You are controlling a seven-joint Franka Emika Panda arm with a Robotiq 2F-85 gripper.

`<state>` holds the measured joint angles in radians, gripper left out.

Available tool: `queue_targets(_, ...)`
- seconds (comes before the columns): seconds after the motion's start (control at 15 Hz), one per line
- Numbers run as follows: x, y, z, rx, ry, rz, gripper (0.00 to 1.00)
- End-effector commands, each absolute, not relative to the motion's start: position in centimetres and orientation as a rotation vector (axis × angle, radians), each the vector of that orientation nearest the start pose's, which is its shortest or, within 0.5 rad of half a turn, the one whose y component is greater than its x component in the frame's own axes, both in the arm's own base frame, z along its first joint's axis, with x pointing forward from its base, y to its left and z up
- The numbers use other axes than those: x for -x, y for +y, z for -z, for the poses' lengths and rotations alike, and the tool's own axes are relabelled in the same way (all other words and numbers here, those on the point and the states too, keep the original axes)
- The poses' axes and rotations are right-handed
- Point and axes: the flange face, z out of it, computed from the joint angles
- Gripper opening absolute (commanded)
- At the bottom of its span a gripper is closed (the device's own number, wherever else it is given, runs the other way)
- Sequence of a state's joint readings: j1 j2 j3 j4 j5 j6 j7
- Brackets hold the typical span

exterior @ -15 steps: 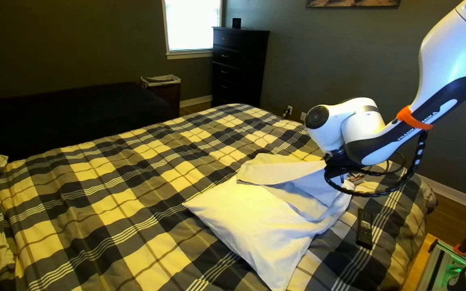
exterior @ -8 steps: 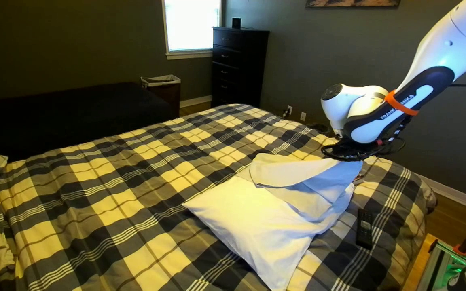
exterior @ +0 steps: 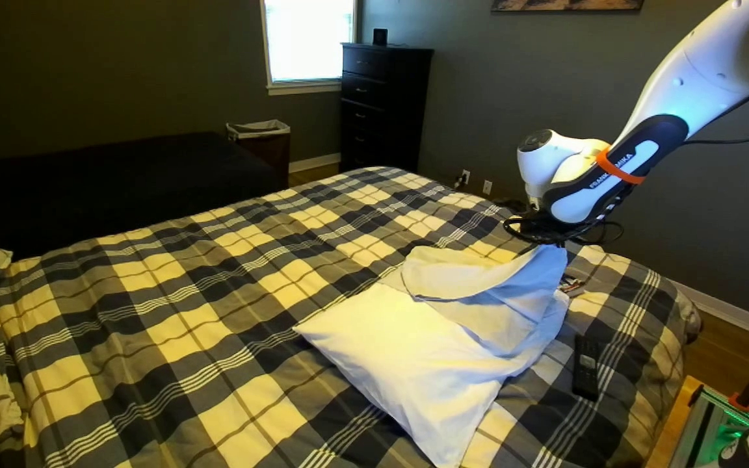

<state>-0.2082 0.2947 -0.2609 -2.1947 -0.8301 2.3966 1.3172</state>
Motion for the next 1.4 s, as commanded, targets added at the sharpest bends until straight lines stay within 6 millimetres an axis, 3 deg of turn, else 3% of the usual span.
queue_targets(0.0,-49.6,-28.6,-24.6,-2.147,-1.396,-0.324,0.01)
queue_targets(0.27,-49.1,-33.8,-24.7,-2.115,-1.502,-0.345,0.01)
queue_targets(0.33,-48.9,-31.6,-25.3,-2.126,-1.463,-0.334,0.05)
queue_targets(0.47,-48.6,-33.4,-25.3,-2.109,-1.487,-0.339,0.05)
queue_targets(0.67,-48.8,-33.6,-25.1,-2.107,-1.488,-0.337,0.01)
queue_targets(1.07,-52.3,-39.3,-26.1,-2.049,-1.814,-0.269,0.01)
queue_targets(1.33,-55.3,-41.0,-24.6,-2.008,-1.908,-0.223,0.01)
